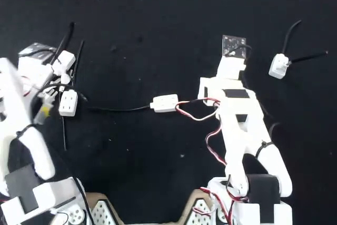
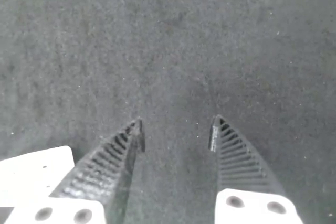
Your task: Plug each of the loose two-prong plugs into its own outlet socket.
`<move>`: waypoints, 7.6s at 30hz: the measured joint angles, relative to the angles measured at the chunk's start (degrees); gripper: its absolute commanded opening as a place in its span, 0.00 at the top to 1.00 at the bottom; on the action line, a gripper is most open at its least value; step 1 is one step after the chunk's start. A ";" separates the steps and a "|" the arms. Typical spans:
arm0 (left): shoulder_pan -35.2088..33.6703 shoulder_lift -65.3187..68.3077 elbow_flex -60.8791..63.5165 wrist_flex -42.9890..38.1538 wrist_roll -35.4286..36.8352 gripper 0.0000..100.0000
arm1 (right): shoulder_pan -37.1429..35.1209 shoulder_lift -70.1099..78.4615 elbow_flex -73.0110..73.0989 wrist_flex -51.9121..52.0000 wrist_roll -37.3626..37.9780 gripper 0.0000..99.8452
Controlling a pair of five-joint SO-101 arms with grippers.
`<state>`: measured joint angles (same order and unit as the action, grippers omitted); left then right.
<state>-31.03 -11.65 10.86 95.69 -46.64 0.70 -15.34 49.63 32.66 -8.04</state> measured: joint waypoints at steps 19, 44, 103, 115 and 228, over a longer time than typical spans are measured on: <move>49.05 -0.26 16.53 -25.32 37.63 0.72 | 6.24 0.00 0.00 0.00 -6.51 0.80; 20.84 -0.26 31.21 -41.14 39.65 0.69 | -11.25 -0.97 -0.53 13.19 -7.03 0.80; 7.65 -0.26 32.79 -48.44 53.54 0.69 | -39.65 -8.97 0.18 22.86 8.97 0.80; 7.65 -0.26 32.79 -48.44 53.54 0.69 | -45.10 7.91 -3.78 11.34 6.86 0.89; 5.10 -0.26 32.79 -48.44 53.54 0.69 | -20.66 -19.34 -19.96 33.49 13.89 0.99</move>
<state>-25.93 -11.91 43.65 47.25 6.90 -19.96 -34.68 29.67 66.15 5.85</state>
